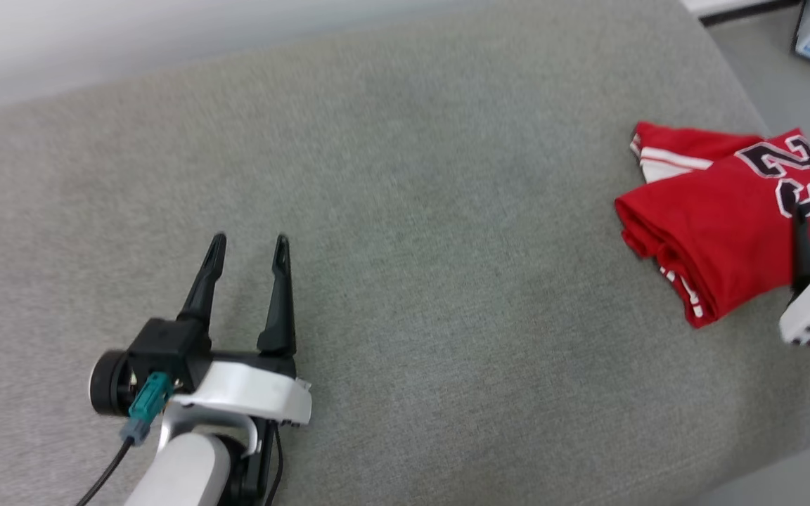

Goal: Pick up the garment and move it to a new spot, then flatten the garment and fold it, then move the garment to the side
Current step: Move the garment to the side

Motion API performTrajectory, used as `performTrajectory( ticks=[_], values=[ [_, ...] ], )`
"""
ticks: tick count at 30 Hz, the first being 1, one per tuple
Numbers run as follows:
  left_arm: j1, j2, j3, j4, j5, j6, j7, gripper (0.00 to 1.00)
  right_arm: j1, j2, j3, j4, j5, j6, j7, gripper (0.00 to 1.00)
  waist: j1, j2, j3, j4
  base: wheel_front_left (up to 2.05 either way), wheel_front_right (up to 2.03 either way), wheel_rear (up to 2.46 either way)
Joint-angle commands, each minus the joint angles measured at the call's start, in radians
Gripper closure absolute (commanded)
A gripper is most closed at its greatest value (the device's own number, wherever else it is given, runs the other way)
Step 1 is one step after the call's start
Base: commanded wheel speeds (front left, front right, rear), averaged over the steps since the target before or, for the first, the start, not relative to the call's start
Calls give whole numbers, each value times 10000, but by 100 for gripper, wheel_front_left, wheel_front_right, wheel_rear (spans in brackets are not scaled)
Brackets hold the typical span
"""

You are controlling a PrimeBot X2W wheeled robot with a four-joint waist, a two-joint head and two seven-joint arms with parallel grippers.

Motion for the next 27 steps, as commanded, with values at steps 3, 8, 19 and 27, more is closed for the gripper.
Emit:
performTrajectory(
  ticks=[3, 8, 19, 27],
  values=[
    [595, -102, 171, 152, -193, 98, -213, 0, 1178, 486, 41, -1004, 132, -11, -16, 0, 0, 0, -1175, 444, 0, 0, 0],
    [1046, -200, 434, 387, -413, 58, -371, 0, 2536, 1136, 144, -2460, 124, -10, 120, 0, 0, 0, -1765, 1169, 0, 0, 0],
    [1876, -132, 1171, 604, -582, -172, -472, 0, 4823, 2260, 54, -6041, -226, -11, 1036, 0, 0, 0, -2528, 2806, 0, 0, 0],
    [2637, 269, 1707, 709, -201, -338, -474, 0, 6360, 2754, -142, -9060, -864, -10, 1983, 0, 0, 0, -3026, 3396, 0, 0, 0]
  ],
)
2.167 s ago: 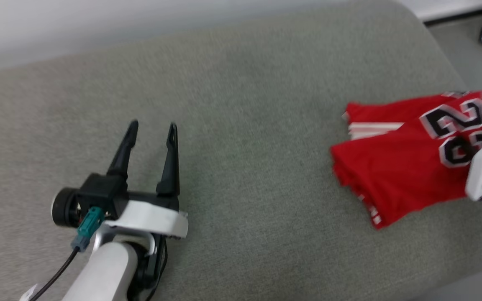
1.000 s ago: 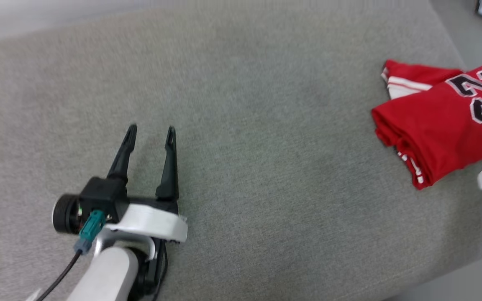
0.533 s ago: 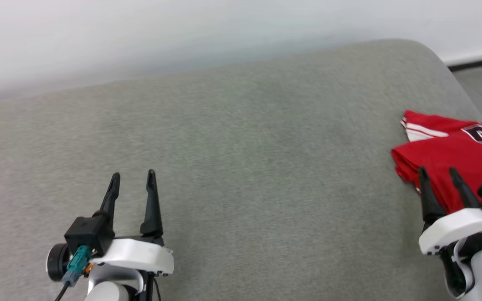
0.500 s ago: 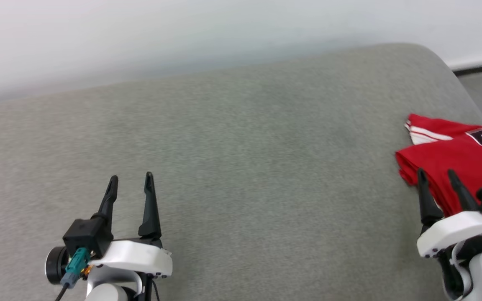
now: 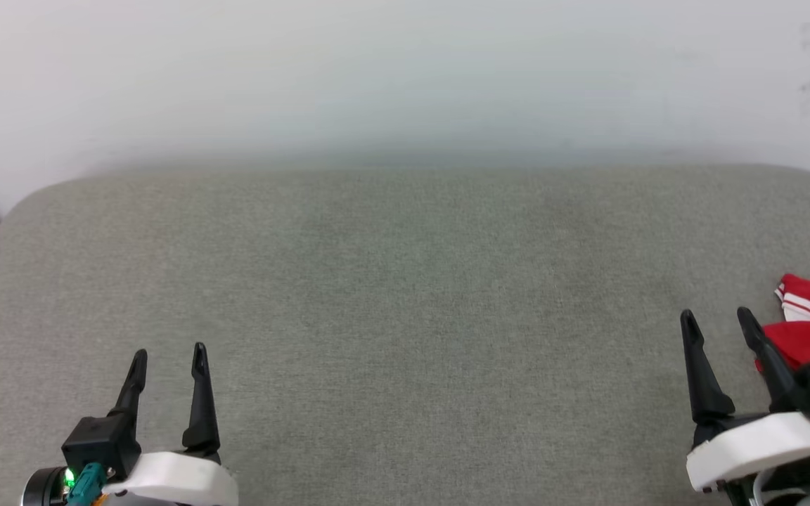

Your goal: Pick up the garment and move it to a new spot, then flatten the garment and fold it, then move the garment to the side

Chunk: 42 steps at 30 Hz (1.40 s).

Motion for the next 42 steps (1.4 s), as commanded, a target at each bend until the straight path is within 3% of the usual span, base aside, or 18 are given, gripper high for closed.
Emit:
performTrajectory(
  ticks=[1, 7, 14, 34, 35, 42],
  values=[
    [127, 56, 33, 13, 88, -61, -26, 0, 225, 74, -28, -241, -78, -8, 89, 0, 1, 0, -154, 125, 0, 0, 0],
    [221, -22, 198, 4, 103, -543, -26, 0, 968, 184, -138, -1439, -204, -8, 561, 0, 1, 0, -323, 210, 0, 0, 0],
    [360, -217, 311, 314, 236, -1016, -26, 0, 1550, 289, -116, -1973, -244, -8, 717, 0, 1, 0, -450, 157, 0, 0, 0],
    [193, -605, 751, 800, 654, -1345, -27, 0, 1436, 341, -17, -2187, -343, -8, 707, 0, 1, 0, -473, -3, 0, 0, 0],
    [249, -577, 726, 796, 609, -1357, -4, 100, 1493, 295, -16, -2141, -365, 0, 705, 100, 1, 0, -473, -4, 0, 0, 0],
    [270, -803, 829, 1094, -138, -1494, 233, 100, 1462, 267, 45, -1685, 568, 0, 698, 100, 1, 0, -456, -3, 0, 0, 0]
  ],
)
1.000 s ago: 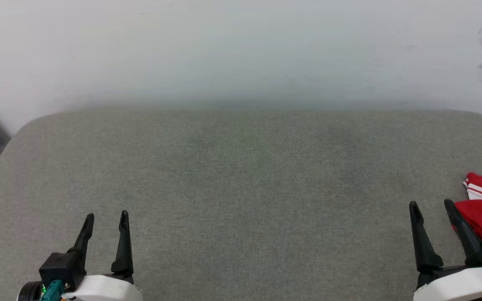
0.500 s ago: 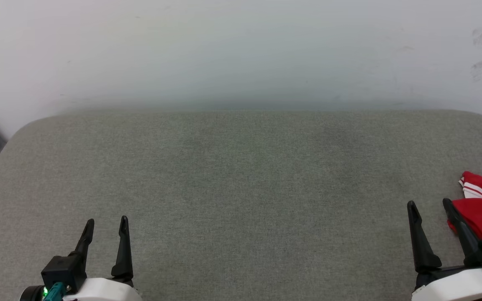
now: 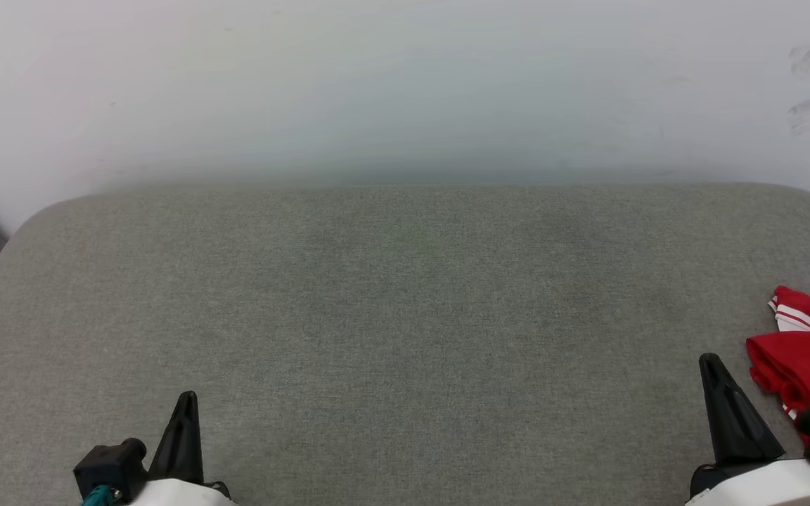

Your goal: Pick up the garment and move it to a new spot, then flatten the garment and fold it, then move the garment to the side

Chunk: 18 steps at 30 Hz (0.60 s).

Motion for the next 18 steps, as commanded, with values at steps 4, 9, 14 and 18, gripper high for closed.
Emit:
performTrajectory(
  ticks=[4, 9, 14, 18],
  values=[
    [-298, -74, 282, -57, -908, -187, 255, 100, -317, -80, 12, 155, 1168, 0, 17, 100, 0, 0, 17, 5, 0, 0, 0],
    [-413, -200, 455, 0, -1689, -335, 492, 100, -508, -126, 34, 444, 2149, -1, 43, 100, 0, 0, 35, 8, 0, 0, 0],
    [-514, -322, 616, 49, -2425, -476, 716, 100, -670, -162, 50, 706, 3069, -1, 64, 100, 0, 0, 53, 11, 0, 0, 0],
    [-589, -414, 739, 87, -2980, -584, 884, 100, -791, -185, 58, 896, 3756, -1, 87, 100, 0, 0, 67, 14, 0, 0, 0]
  ],
)
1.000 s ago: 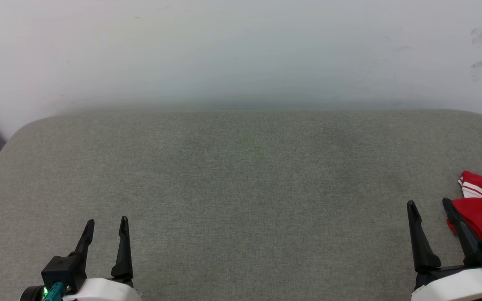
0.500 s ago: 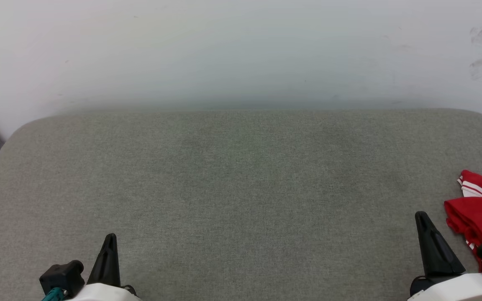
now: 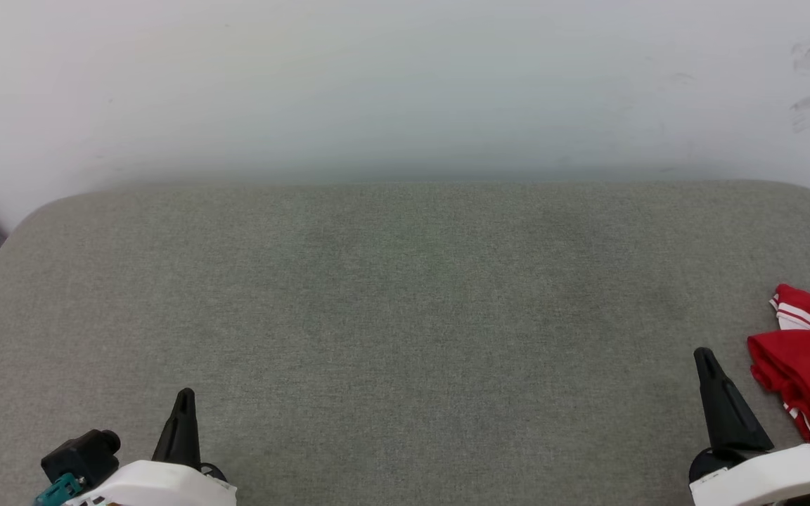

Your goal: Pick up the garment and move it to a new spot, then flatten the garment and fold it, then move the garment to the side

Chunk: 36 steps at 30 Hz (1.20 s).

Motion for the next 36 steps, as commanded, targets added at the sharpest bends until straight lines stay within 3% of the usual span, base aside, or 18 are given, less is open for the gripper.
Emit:
performTrajectory(
  ticks=[1, 36],
  values=[
    [-308, -17, 144, -96, -357, -117, 88, 100, -333, -96, 7, -20, 475, -1, 7, 100, 0, 0, 6, 2, 0, 0, 0],
    [-843, -655, 997, 186, -4206, -847, 1273, 100, -1178, -177, -48, 1328, 5155, -2, 243, 100, 0, 0, 128, 25, 0, 0, 0]
  ],
)
